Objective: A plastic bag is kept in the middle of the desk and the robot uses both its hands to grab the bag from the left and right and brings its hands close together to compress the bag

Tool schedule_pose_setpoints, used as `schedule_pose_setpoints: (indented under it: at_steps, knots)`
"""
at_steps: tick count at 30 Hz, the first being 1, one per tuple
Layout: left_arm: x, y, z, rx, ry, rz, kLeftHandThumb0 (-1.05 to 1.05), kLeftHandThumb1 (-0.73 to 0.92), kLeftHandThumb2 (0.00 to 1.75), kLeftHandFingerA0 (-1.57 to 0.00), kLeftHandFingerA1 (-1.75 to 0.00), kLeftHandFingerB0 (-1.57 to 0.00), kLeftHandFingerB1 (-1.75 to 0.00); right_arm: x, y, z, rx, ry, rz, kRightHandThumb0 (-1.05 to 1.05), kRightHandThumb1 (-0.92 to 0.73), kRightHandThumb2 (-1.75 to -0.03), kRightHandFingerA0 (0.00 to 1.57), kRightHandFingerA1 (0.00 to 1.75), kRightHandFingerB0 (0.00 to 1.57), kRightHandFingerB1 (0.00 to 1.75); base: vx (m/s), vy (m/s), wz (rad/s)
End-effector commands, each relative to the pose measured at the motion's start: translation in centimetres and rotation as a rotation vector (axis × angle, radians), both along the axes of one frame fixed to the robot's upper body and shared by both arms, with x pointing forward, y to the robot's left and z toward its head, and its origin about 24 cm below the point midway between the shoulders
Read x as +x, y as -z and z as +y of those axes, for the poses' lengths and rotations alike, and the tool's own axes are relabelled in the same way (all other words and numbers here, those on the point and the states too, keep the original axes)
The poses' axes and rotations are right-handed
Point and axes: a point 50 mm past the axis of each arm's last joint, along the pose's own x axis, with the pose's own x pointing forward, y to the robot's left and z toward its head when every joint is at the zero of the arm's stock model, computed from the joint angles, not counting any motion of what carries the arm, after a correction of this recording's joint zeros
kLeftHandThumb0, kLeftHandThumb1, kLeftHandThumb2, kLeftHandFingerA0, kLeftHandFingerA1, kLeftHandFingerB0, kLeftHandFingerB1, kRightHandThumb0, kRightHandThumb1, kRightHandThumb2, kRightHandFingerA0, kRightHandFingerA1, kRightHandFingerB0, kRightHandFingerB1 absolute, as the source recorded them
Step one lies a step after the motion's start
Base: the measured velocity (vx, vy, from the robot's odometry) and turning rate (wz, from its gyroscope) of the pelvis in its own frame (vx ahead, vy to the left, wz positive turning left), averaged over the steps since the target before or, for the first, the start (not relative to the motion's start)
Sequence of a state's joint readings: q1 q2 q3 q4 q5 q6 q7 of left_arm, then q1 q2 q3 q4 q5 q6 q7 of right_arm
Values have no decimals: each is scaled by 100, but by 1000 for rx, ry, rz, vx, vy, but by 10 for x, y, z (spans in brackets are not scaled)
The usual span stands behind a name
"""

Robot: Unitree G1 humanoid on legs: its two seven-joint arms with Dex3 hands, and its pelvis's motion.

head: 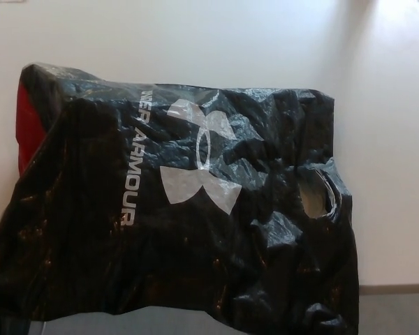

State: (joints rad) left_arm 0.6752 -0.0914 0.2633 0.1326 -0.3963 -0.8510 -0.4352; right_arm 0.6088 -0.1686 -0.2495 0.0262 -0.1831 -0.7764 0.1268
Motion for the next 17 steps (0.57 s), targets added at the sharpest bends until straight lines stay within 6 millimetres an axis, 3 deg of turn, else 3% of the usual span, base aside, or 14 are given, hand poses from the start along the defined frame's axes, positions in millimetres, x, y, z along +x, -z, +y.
schedule_pose_setpoints:
  at_steps: [1,17]
  knots:
    - [3,-14,0,139,20,-133,-71,92,74,-22,-39,-17,-31,0,-7,7,-136,-92,-80,-85,-91,-119,0,12,0,15,0,0,0]
    - [2,-12,1,173,29,-153,-70,92,74,-22,-40,-18,-32,-2,-5,8,-176,-90,-95,-82,-88,-118,3,20,3,21,0,0,0]
